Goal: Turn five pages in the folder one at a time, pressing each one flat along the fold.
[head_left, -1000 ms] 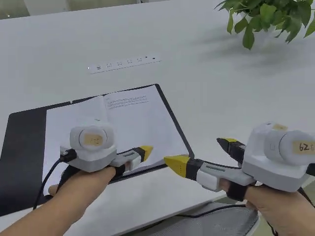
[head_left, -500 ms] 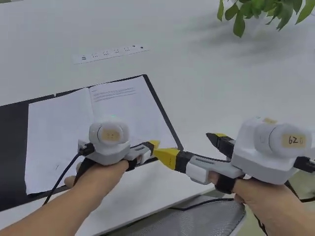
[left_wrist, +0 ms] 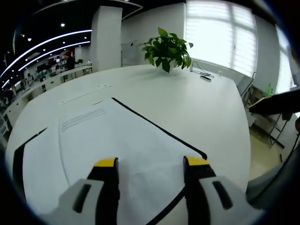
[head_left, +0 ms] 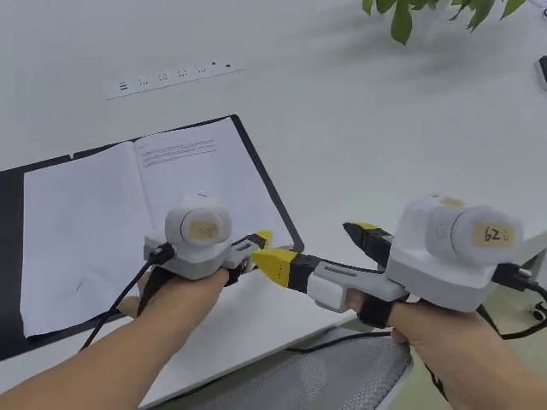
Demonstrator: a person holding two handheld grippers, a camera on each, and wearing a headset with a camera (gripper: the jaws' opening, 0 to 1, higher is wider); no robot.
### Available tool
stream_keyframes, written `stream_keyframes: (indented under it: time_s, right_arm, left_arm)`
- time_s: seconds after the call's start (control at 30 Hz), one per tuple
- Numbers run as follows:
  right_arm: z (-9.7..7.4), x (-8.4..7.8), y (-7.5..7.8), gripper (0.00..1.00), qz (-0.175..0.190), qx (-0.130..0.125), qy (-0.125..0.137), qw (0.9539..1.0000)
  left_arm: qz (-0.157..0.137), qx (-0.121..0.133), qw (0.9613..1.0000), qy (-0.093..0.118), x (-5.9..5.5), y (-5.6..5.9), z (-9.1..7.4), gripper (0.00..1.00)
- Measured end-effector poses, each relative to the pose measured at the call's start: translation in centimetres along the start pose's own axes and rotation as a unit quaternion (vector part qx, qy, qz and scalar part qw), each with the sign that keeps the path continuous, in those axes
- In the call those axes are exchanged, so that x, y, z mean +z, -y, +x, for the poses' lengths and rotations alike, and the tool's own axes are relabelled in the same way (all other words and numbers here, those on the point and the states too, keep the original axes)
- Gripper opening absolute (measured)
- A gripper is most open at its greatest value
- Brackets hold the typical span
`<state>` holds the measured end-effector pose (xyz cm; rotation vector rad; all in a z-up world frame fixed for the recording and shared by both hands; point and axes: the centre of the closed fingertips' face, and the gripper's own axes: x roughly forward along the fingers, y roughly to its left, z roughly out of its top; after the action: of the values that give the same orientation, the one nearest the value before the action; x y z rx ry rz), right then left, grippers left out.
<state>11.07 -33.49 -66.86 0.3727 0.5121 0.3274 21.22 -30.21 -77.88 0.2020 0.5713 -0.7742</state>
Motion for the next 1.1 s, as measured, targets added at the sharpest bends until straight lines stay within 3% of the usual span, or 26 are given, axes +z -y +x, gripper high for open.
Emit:
stream_keyframes:
  time_s: [0.03, 0.07, 0.1, 0.2, 0.4, 0.67, 0.83, 1.0, 1.1]
  right_arm:
    - [0.0, 0.0, 0.1, 0.91, 0.001, -0.001, -0.001, 1.0000]
    - [0.0, -0.1, 0.1, 0.91, 0.001, -0.001, -0.001, 1.0000]
    - [0.1, -0.1, 0.1, 0.91, 0.002, -0.001, -0.001, 1.0000]
    - [0.2, -0.2, 0.2, 0.90, 0.004, 0.000, -0.003, 1.0000]
    - [0.4, -0.4, 0.3, 0.90, 0.005, 0.000, -0.009, 1.0000]
    - [0.6, -0.4, 0.3, 0.89, 0.006, 0.001, -0.012, 0.9999]
    - [0.6, -0.9, 0.4, 0.88, 0.007, 0.001, -0.021, 0.9998]
    - [0.8, -0.4, 0.4, 0.87, 0.008, 0.003, -0.019, 0.9998]
    - [1.3, -0.1, 0.4, 0.85, 0.012, 0.007, -0.020, 0.9997]
  left_arm:
    - [0.001, 0.004, 0.9999, -0.010, -0.7, -0.1, 0.1, 0.51]
    - [0.011, 0.005, 0.9996, 0.026, 0.0, -0.1, 0.1, 0.50]
    - [0.004, 0.008, 0.9996, 0.026, -0.3, -0.1, 0.0, 0.50]
    - [-0.004, 0.008, 0.9984, 0.056, -0.3, -0.3, -0.2, 0.49]
    - [-0.010, 0.007, 0.9971, 0.075, -0.5, -1.2, -0.3, 0.37]
    - [-0.010, 0.006, 0.9955, 0.094, -0.5, -1.6, -0.3, 0.30]
    - [-0.010, 0.006, 0.9954, 0.095, -0.3, -1.8, -0.3, 0.25]
    - [-0.021, 0.012, 0.9953, 0.093, -0.3, -2.4, -0.2, 0.19]
    - [-0.045, 0.023, 0.9944, 0.093, -0.2, -3.3, -0.2, 0.11]
